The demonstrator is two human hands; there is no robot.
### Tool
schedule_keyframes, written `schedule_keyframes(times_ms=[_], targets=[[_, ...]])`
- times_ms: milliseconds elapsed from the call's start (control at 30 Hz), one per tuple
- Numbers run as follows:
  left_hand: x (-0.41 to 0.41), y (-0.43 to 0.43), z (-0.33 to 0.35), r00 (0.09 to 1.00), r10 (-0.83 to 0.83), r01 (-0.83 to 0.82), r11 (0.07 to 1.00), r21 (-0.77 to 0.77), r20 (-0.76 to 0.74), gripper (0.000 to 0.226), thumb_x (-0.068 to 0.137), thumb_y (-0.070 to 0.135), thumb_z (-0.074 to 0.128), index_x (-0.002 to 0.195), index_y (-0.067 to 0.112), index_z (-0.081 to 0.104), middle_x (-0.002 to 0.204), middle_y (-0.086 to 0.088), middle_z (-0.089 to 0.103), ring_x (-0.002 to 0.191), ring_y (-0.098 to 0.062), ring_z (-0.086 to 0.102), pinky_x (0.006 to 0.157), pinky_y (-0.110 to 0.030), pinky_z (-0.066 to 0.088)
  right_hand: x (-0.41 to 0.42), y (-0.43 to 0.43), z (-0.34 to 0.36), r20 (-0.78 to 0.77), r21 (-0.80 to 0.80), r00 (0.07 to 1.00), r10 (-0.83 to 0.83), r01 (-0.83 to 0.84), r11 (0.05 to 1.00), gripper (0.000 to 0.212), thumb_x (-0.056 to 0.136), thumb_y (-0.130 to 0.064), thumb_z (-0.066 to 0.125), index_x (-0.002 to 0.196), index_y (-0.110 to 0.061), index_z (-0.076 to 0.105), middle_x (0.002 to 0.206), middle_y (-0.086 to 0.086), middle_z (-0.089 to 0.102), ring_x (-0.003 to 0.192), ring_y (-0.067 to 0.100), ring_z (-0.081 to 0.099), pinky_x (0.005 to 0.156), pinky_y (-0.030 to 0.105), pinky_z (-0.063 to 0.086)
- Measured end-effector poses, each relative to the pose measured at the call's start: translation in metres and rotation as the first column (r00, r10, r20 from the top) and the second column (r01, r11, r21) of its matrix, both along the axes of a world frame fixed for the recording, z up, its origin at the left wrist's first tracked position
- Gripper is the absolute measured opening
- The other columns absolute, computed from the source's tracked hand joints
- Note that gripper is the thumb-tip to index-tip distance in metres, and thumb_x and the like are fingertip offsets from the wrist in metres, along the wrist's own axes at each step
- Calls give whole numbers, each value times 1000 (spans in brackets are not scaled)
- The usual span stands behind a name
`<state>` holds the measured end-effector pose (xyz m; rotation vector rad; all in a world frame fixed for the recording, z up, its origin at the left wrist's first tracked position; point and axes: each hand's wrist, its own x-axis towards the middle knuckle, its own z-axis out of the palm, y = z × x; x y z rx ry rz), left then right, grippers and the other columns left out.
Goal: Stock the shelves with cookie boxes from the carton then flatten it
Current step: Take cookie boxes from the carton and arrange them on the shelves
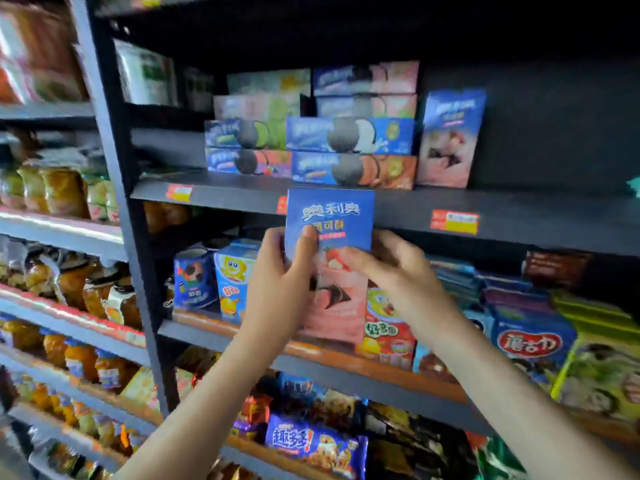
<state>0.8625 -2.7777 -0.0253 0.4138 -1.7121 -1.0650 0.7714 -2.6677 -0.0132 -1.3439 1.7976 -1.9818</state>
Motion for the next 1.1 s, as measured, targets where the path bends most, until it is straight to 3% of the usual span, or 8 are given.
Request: schedule_keyframes(times_ms=[267,400,567,667,767,833,900,1100], targets=[[-43,24,117,994,-56,43,991,-130,-98,35,91,52,47,97,19,58,85,10,61,78,-7,57,68,-28,43,-38,36,114,-133,-68,990,-46,38,997,28,84,-32,68,107,-15,70,103,-1,73,102,16,67,101,43,45],[-80,28,144,996,-89,89,982,-164,13,34,92,47,48,97,14,57,83,3,58,81,-18,58,69,-33,45,-74,49,151,-158,-20,978,-137,135,991,29,85,-38,66,103,-15,72,98,1,74,96,21,69,98,48,48],[-124,32,148,985,-92,125,965,-232,149,27,91,31,54,110,12,56,102,2,61,99,-19,56,79,-28,41,-128,54,164,-179,22,935,-305,314,949,18,86,-35,66,93,-20,70,90,-2,74,86,17,69,85,36,52],[-145,33,148,949,-70,163,944,-288,308,9,91,25,52,85,18,54,97,-8,61,86,-23,52,69,-29,39,-158,54,160,-184,75,895,-405,424,903,19,83,-36,68,95,-21,68,101,1,71,94,18,66,88,41,52],[-165,37,146,862,-41,239,912,-333,505,23,92,20,49,70,16,43,78,-7,52,73,-25,46,55,-28,34,-179,54,150,-202,166,884,-422,455,875,14,80,-33,72,87,-26,62,104,1,69,92,16,63,83,36,51],[-175,41,140,793,-58,318,889,-331,606,21,94,24,48,92,4,54,74,-2,52,68,-20,49,54,-25,31,-190,53,143,-218,198,865,-452,493,847,28,76,-40,74,96,-25,61,106,-2,67,96,16,63,86,35,52],[-184,41,134,746,-49,361,867,-342,664,32,94,30,47,113,6,55,95,-5,61,79,-17,55,62,-24,36,-198,52,139,-253,239,853,-457,512,825,36,75,-41,74,103,-24,61,106,-4,67,97,16,62,85,35,52],[-193,38,130,743,0,324,875,-360,670,35,90,16,49,124,7,54,107,-6,56,88,-17,47,70,-24,36,-203,45,136,-345,392,824,-449,561,729,23,81,-26,67,96,-12,57,97,5,62,69,13,51,61,26,44]])
